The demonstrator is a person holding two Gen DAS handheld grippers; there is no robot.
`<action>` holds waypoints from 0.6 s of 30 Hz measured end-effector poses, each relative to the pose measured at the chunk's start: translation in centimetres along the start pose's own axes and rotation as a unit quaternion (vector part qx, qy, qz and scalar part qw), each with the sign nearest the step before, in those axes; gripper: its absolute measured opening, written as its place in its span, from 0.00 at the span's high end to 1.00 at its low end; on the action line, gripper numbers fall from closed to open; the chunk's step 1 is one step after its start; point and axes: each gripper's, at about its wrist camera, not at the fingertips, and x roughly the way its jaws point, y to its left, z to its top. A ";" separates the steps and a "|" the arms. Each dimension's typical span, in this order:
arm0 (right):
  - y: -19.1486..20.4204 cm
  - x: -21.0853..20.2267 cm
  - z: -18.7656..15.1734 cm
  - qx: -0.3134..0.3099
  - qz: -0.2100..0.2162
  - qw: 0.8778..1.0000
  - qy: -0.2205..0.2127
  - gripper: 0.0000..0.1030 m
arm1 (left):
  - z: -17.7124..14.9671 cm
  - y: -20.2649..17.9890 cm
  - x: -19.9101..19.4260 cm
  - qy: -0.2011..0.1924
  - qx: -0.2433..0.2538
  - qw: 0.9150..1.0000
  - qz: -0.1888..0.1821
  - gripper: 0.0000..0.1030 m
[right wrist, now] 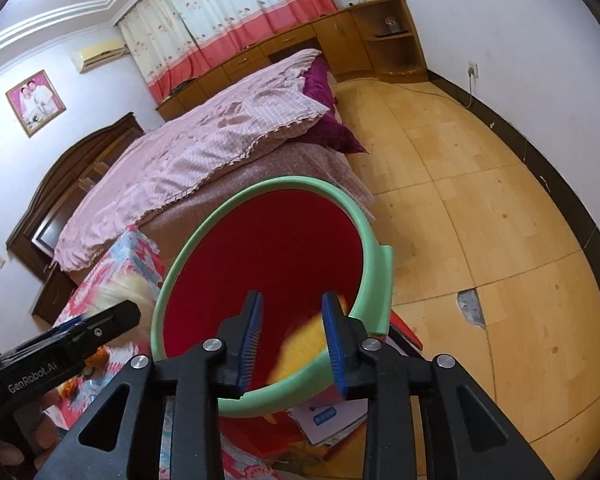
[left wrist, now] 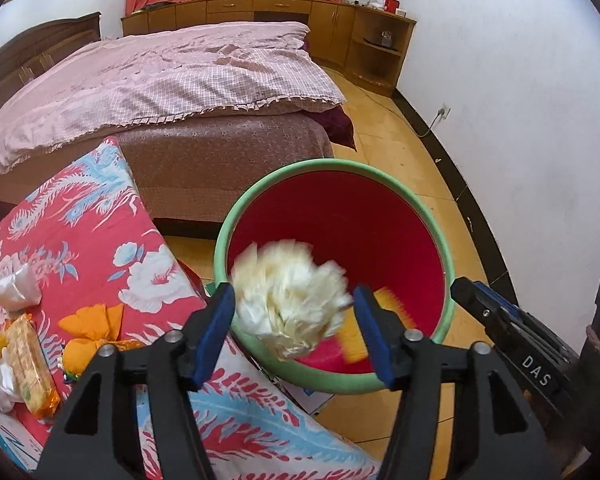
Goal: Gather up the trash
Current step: 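Carry both items over the red bucket and open both tools to drop them, then move both open tools back over the items on the cloth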
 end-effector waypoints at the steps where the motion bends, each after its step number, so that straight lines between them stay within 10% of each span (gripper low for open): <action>1: -0.1 0.0 0.0 0.000 0.000 1.000 0.000 0.69 | 0.0 0.0 0.1 0.000 0.000 1.000 0.001 0.40; 18: 1.0 -1.4 -0.4 0.002 0.019 1.000 0.010 0.54 | -1.5 1.8 -3.4 -0.014 -0.046 0.999 0.005 0.40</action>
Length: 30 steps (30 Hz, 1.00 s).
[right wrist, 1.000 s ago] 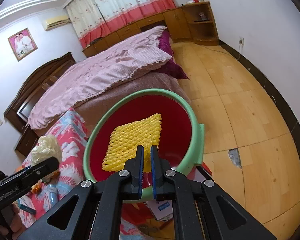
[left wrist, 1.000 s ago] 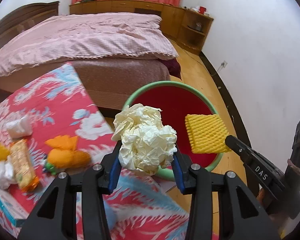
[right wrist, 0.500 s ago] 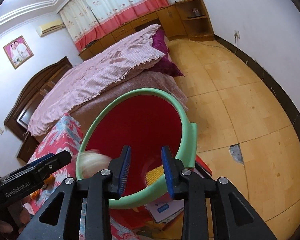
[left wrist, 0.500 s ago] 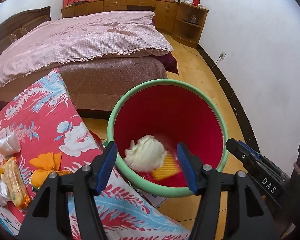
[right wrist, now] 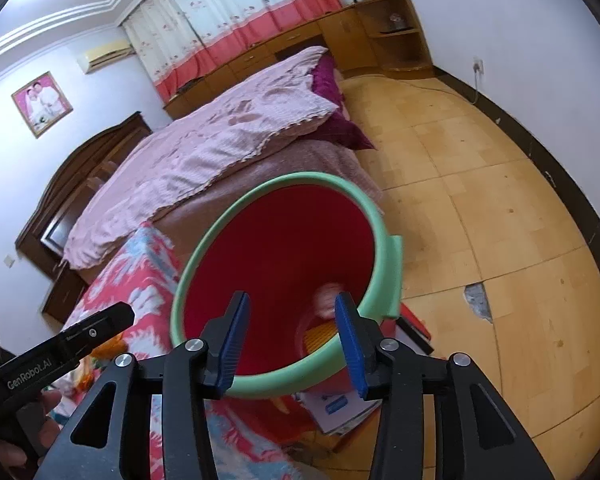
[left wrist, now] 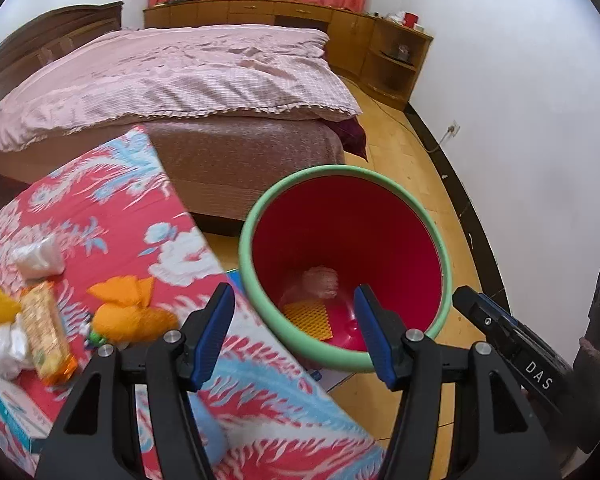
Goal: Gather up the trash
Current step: 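Move both open tools back over the items on the cloth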
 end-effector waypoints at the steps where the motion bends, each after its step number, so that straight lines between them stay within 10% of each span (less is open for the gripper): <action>1: 0.2 -0.1 -0.1 0.000 0.004 1.000 0.002 0.53 | -0.2 0.2 -0.3 -0.002 -0.004 1.000 0.002 0.40; 30: 8.9 -3.3 -4.7 -0.069 0.075 0.995 0.020 0.43 | -5.7 12.1 -10.3 -0.044 -0.141 0.983 0.110 0.40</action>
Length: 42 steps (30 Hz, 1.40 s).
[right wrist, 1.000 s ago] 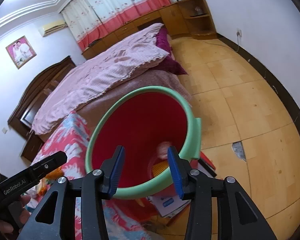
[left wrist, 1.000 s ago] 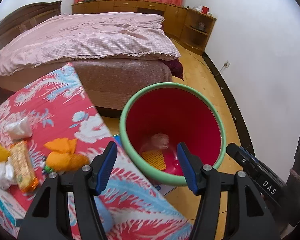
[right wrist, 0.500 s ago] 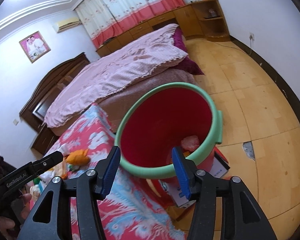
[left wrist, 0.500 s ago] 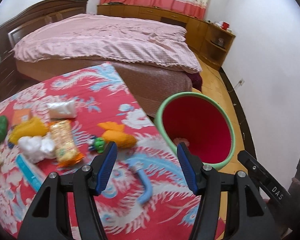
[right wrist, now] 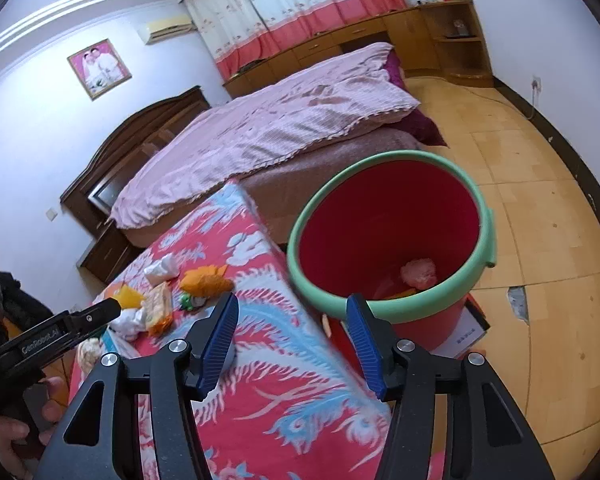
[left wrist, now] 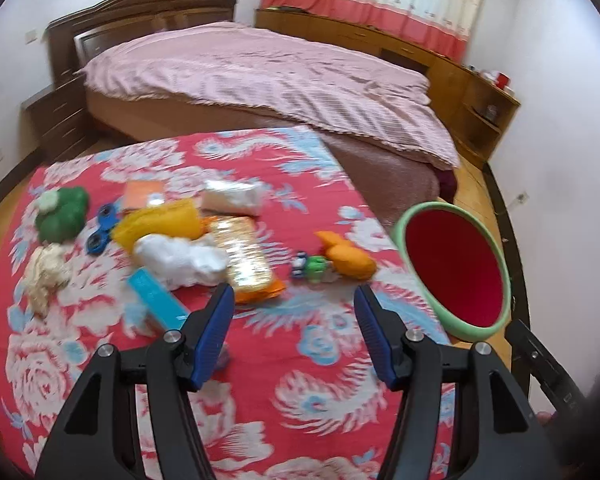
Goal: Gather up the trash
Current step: 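Move both open tools back over the items on the cloth, then close the left tool on the blue-and-white box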
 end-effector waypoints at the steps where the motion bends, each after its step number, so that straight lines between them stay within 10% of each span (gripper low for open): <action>1: 0.2 0.1 -0.1 -0.002 0.001 1.000 0.002 0.43 | 0.0 0.5 0.0 0.000 -0.005 1.000 0.005 0.40; 23: 3.2 3.0 -2.2 -0.035 0.006 0.998 0.054 0.40 | -1.9 6.4 3.2 0.035 -0.068 0.994 0.072 0.40; 42: 7.1 6.0 -4.3 -0.097 0.016 0.990 0.097 0.40 | -3.6 9.1 2.5 0.037 -0.099 0.994 0.023 0.40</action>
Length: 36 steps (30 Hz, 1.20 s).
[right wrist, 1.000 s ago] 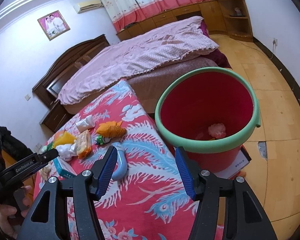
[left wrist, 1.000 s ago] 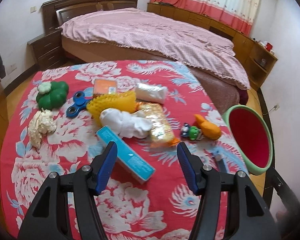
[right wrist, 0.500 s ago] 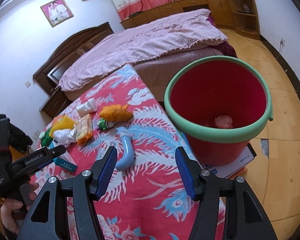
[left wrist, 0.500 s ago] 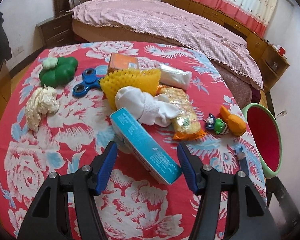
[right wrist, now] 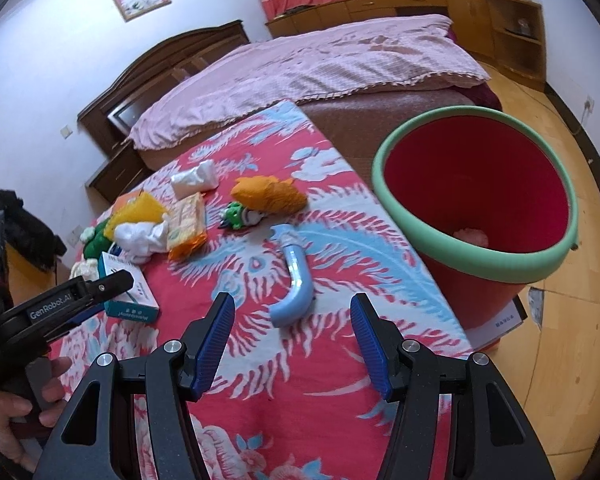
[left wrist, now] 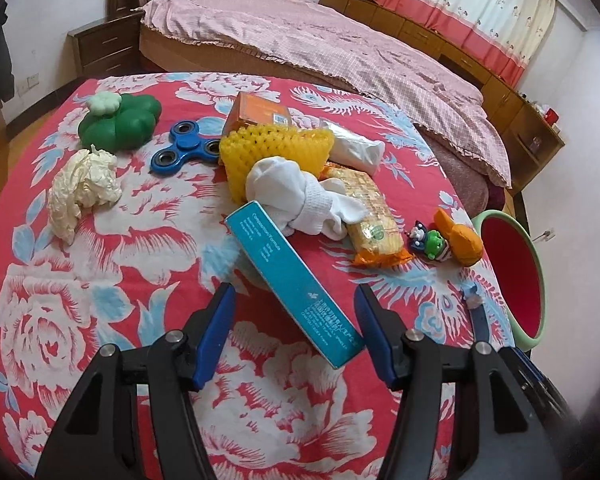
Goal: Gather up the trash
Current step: 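Close the left tool on the blue-and-white box, then grasp the blue plastic hook with the right tool while the left tool holds the box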
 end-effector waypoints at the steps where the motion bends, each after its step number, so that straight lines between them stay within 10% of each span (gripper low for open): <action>1: 0.2 0.2 0.0 -0.003 -0.001 1.000 0.001 0.40 | -0.2 0.1 0.0 0.001 0.004 1.000 -0.003 0.41; 16: 1.6 2.0 0.1 -0.006 -0.037 0.999 0.013 0.61 | -0.6 1.9 -0.2 0.011 0.000 0.994 -0.107 0.74; 22: 1.6 2.6 -0.1 0.012 -0.057 0.998 0.025 0.77 | -0.3 1.4 0.1 0.012 0.024 0.990 -0.138 0.77; 36: 2.9 1.7 -1.4 0.032 -0.092 0.995 0.007 0.78 | 0.0 2.6 -0.3 0.017 0.046 0.984 -0.173 0.81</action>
